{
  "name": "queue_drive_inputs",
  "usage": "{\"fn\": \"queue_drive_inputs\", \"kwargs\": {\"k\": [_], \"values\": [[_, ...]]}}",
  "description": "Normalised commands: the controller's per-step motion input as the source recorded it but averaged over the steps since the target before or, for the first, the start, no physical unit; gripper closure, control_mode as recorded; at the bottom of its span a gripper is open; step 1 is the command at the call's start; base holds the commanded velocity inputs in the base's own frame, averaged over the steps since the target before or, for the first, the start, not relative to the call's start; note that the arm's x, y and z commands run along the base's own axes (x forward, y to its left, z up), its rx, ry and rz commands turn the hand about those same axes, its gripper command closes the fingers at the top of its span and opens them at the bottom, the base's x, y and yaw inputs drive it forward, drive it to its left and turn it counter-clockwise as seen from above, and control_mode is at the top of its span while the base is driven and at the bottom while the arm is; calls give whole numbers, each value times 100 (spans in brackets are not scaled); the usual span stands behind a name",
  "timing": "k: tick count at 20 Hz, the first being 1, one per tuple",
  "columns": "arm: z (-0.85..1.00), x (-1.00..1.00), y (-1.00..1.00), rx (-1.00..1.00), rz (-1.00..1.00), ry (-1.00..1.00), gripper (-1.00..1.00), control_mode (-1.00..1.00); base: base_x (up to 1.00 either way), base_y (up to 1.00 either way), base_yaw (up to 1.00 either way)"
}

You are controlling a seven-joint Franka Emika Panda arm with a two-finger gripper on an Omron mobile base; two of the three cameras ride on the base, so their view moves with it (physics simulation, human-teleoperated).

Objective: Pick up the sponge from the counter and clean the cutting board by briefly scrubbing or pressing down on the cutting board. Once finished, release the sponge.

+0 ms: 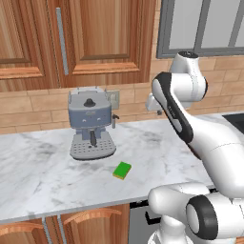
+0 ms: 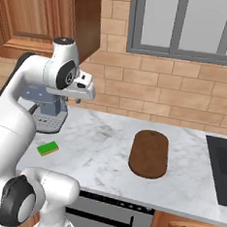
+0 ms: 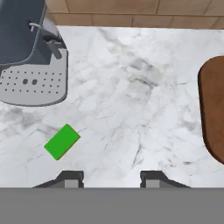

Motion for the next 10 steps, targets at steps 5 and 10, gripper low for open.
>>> {"fn": "queue_drive_inputs", "kwargs": {"k": [5,10], "values": [[-12,-30,19,0,1,1,-100,-100,0,0,0],[-55,-20,80,0,0,10,-100,-100,0,0,0]]}}
